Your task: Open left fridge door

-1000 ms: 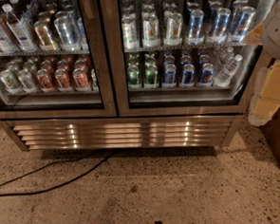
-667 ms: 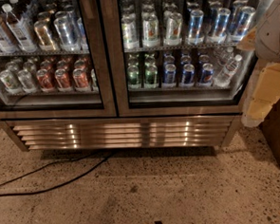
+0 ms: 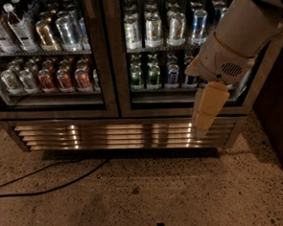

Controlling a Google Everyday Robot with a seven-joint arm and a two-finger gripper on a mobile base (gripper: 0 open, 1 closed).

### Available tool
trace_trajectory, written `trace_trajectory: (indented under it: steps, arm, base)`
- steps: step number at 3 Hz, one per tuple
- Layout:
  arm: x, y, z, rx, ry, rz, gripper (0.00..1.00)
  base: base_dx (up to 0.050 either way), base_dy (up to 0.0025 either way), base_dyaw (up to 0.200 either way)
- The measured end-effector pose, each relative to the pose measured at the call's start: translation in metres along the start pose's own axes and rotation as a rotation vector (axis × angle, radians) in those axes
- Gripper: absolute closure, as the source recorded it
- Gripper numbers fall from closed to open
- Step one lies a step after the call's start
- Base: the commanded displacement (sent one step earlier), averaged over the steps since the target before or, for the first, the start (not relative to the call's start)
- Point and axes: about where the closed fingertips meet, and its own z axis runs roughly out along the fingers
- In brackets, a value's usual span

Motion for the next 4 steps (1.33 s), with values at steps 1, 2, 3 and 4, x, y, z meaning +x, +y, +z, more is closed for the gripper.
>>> trace_trajectory:
  steps: [1,2,3,4]
  arm:
    - [-0.036,0.000,0.012,-0.047,-0.087,-0.051,0.00]
    - [-0.054,-0.007,0.007,-0.077,-0.259,-0.071,0.00]
    - [-0.052,-0.019,0.002,-0.100,-0.512,-0.083,0.00]
    - [-0.038,-0.022,-0.033,-0.056,-0.770,-0.082,0.00]
  base:
    - [0.000,0.00000,0.000]
    - [0.000,0.00000,0.000]
    - [0.000,0.00000,0.000]
    - [0.000,0.00000,0.000]
